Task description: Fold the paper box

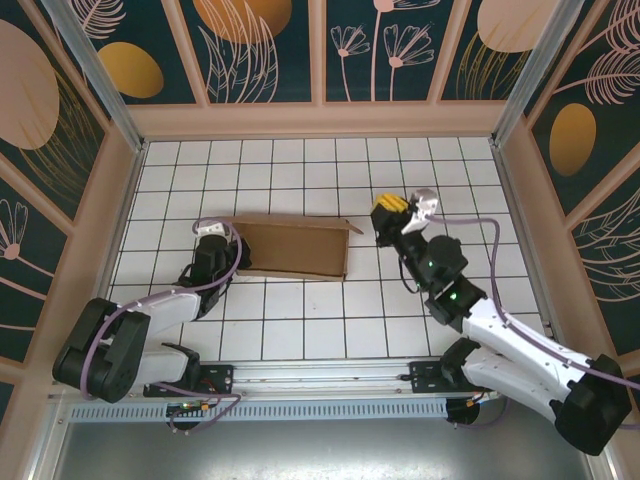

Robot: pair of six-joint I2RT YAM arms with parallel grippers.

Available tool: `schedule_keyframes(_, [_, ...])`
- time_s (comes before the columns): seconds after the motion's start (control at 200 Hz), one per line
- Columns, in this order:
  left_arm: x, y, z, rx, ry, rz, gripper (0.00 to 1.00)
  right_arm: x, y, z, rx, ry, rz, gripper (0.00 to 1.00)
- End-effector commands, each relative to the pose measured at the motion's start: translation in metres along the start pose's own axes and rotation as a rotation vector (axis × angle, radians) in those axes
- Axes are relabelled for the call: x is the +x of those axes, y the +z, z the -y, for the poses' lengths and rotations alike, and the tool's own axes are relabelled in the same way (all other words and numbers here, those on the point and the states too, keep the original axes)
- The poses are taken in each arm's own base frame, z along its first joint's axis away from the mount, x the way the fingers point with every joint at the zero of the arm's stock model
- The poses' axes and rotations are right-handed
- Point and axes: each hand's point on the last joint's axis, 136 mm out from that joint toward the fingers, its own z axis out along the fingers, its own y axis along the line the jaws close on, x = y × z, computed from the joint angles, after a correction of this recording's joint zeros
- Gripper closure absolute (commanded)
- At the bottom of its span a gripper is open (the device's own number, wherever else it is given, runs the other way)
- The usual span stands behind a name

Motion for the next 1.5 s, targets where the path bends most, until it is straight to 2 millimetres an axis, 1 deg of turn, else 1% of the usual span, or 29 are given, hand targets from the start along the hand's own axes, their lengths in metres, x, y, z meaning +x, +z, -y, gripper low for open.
schedule_keyframes(0.0, [0.0, 0.004, 0.012, 0.041, 0.01, -0.022, 0.87, 0.028, 0.026, -0.025, -0.075, 0.078, -0.242, 0.8])
schedule_keyframes(0.005, [0.0, 0.004, 0.012, 0.042, 0.009, -0.023, 0.87, 0.025, 0.027, -0.027, -0.084, 0.084, -0.244, 0.8])
schedule_keyframes(0.01, [0.001, 0.004, 0.012, 0.042, 0.009, -0.025, 0.87, 0.031, 0.029, -0.028, -0.082, 0.084, -0.265, 0.8])
schedule_keyframes(0.015, [0.001, 0.005, 0.012, 0.043, 0.008, -0.025, 0.87, 0.032, 0.03, -0.029, -0.084, 0.091, -0.276, 0.8])
schedule_keyframes(0.08, [0.001, 0.005, 0.014, 0.051, 0.007, -0.03, 0.87, 0.041, 0.051, -0.046, -0.083, 0.145, -0.381, 0.79])
schedule_keyframes(0.09, [0.001, 0.005, 0.015, 0.052, 0.006, -0.029, 0.87, 0.044, 0.052, -0.052, -0.1, 0.153, -0.403, 0.78])
schedule_keyframes(0.125, [0.001, 0.005, 0.015, 0.053, 0.003, -0.03, 0.86, 0.053, 0.06, -0.062, -0.114, 0.172, -0.457, 0.78])
schedule_keyframes(0.185, [0.0, 0.003, 0.017, 0.061, -0.003, -0.03, 0.85, 0.067, 0.072, -0.07, -0.083, 0.193, -0.521, 0.78])
schedule_keyframes(0.245, [-0.003, 0.0, 0.017, 0.058, -0.027, -0.026, 0.82, 0.082, 0.078, -0.077, -0.051, 0.188, -0.553, 0.78])
schedule_keyframes(0.36, [-0.01, -0.009, 0.021, 0.068, -0.075, -0.009, 0.66, 0.112, 0.083, -0.075, 0.038, 0.149, -0.585, 0.75])
schedule_keyframes(0.43, [-0.013, -0.016, 0.023, 0.072, -0.098, -0.008, 0.6, 0.132, 0.084, -0.071, 0.073, 0.14, -0.621, 0.74])
schedule_keyframes(0.495, [-0.015, -0.022, 0.024, 0.072, -0.115, -0.008, 0.56, 0.146, 0.083, -0.07, 0.083, 0.132, -0.644, 0.75])
schedule_keyframes(0.565, [-0.016, -0.028, 0.024, 0.07, -0.129, -0.01, 0.53, 0.157, 0.081, -0.067, 0.099, 0.116, -0.656, 0.74])
schedule_keyframes(0.641, [-0.012, -0.034, 0.021, 0.057, -0.147, -0.028, 0.52, 0.164, 0.079, -0.064, 0.113, 0.096, -0.66, 0.74])
schedule_keyframes(0.741, [-0.007, -0.047, 0.017, 0.055, -0.188, -0.037, 0.54, 0.17, 0.075, -0.061, 0.112, 0.091, -0.667, 0.74])
schedule_keyframes(0.796, [-0.01, -0.058, 0.012, 0.037, -0.217, -0.017, 0.56, 0.172, 0.073, -0.059, 0.113, 0.084, -0.668, 0.73])
schedule_keyframes(0.851, [-0.019, -0.072, 0.01, 0.023, -0.225, 0.021, 0.59, 0.174, 0.072, -0.056, 0.116, 0.074, -0.669, 0.73])
schedule_keyframes(0.936, [-0.039, -0.097, 0.003, -0.021, -0.22, 0.104, 0.61, 0.177, 0.068, -0.054, 0.101, 0.068, -0.671, 0.71])
schedule_keyframes(1.031, [-0.07, -0.129, 0.0, -0.057, -0.217, 0.235, 0.62, 0.185, 0.064, -0.058, 0.053, 0.063, -0.694, 0.69])
schedule_keyframes(1.091, [-0.09, -0.145, 0.003, -0.065, -0.199, 0.302, 0.62, 0.192, 0.061, -0.059, 0.034, 0.06, -0.715, 0.68])
schedule_keyframes(1.161, [-0.11, -0.153, 0.01, -0.082, -0.164, 0.34, 0.62, 0.205, 0.056, -0.059, 0.013, 0.053, -0.751, 0.67])
schedule_keyframes(1.206, [-0.119, -0.152, 0.017, -0.085, -0.151, 0.34, 0.6, 0.214, 0.052, -0.06, -0.007, 0.051, -0.778, 0.67])
schedule_keyframes(1.281, [-0.129, -0.14, 0.042, -0.034, -0.078, 0.28, 0.57, 0.232, 0.043, -0.058, -0.023, 0.047, -0.832, 0.66])
schedule_keyframes(1.396, [-0.13, -0.107, 0.07, 0.005, 0.02, 0.151, 0.52, 0.26, 0.029, -0.046, -0.003, 0.019, -0.92, 0.65])
schedule_keyframes(1.496, [-0.125, -0.075, 0.084, 0.025, 0.073, 0.061, 0.5, 0.28, 0.019, -0.036, 0.02, -0.007, -0.985, 0.64])
